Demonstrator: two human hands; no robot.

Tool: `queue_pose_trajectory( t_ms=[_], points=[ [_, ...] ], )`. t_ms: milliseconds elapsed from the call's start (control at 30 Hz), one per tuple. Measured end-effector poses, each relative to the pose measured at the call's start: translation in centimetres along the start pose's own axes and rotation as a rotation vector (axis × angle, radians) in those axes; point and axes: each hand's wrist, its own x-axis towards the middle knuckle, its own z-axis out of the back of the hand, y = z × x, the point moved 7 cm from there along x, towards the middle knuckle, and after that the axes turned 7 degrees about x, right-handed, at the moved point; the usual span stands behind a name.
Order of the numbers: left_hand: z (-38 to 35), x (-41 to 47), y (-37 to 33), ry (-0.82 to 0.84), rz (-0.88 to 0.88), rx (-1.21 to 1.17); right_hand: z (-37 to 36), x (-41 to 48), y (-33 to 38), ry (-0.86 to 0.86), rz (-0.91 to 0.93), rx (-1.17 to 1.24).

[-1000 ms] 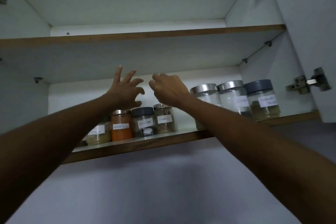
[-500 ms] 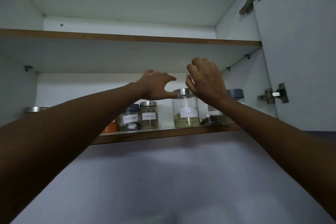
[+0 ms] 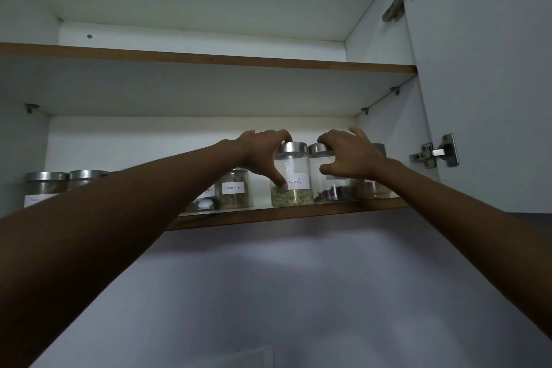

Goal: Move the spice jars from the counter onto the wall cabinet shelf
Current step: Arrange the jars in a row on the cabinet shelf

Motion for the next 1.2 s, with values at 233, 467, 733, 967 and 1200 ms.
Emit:
queue_pose_trajectory(
  t_ms=[233, 467, 733, 967, 1200],
  points=[
    [-0.8, 0.1, 0.0, 0.03, 0.037, 0.049, -0.9, 0.8, -0.6, 0.365, -0.07, 0.094],
    [-1.6, -0.6, -0.4, -0.061, 0.055, 0.038, -0.9, 0.4, -1.0, 0.332, -0.08, 0.074],
    [-2.5, 0.2, 0.6, -0.056, 0.064, 0.068, -1.6, 1.4, -0.2, 0.338, -0.046, -0.054],
    [-4.3, 1.1, 1.8, -0.01, 0.086, 0.103, -3.5, 2.7, 0.1, 0.354, -0.047, -0.074],
    [-6.0, 2.5, 2.9, 0.015, 0.105, 0.168, -5.8, 4.4, -0.1, 0.371, -0.07, -0.08]
  ],
)
